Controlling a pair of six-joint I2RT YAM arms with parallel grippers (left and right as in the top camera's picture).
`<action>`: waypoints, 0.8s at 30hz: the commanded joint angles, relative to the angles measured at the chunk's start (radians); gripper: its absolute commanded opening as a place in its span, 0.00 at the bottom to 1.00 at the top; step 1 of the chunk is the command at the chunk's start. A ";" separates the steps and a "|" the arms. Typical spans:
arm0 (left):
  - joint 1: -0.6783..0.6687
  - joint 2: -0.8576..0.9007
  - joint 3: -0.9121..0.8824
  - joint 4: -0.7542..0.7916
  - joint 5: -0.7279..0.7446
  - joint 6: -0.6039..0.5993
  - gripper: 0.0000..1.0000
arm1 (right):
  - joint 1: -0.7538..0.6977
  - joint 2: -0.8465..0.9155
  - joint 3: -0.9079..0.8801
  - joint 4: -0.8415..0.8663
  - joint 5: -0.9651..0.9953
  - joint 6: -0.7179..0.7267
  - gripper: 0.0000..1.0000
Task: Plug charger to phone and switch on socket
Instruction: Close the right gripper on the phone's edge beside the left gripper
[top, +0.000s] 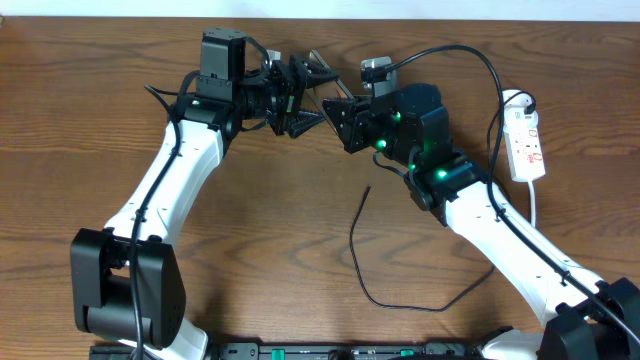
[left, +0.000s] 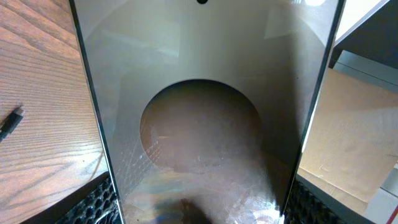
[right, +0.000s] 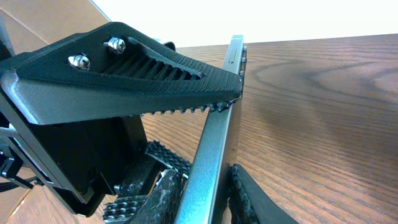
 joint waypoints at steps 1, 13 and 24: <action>-0.019 -0.023 0.036 0.010 0.047 0.002 0.07 | 0.008 0.002 0.020 0.007 -0.048 -0.001 0.21; -0.029 -0.023 0.036 0.010 0.036 0.002 0.28 | 0.008 0.002 0.020 0.007 -0.049 0.000 0.01; -0.029 -0.023 0.036 0.010 0.035 0.003 0.89 | 0.005 0.002 0.020 0.011 -0.048 -0.001 0.01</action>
